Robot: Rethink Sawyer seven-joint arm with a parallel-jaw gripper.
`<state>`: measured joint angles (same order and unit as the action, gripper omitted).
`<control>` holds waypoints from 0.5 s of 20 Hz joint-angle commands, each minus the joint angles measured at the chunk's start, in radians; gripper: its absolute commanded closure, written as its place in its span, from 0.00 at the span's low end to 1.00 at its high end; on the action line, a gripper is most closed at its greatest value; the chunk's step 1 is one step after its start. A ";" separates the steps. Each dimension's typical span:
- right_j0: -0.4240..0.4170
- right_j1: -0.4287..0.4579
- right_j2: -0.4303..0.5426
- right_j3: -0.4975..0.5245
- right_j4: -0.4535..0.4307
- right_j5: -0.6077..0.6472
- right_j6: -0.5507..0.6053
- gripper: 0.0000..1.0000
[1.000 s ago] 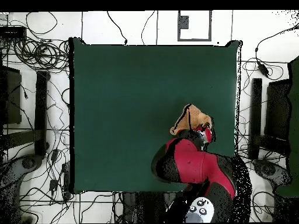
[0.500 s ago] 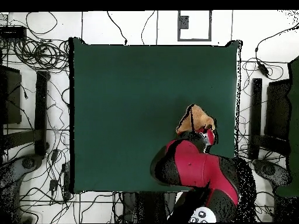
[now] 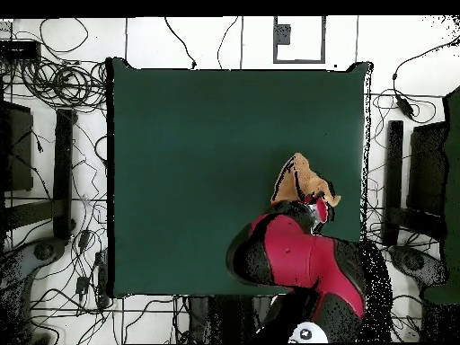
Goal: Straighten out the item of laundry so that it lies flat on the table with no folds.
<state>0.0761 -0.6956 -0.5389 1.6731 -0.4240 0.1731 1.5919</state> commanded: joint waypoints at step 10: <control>0.064 -0.016 0.092 -0.019 -0.031 0.135 0.025 1.00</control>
<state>0.1046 -0.6989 -0.5389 1.6634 -0.4257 0.1762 1.5919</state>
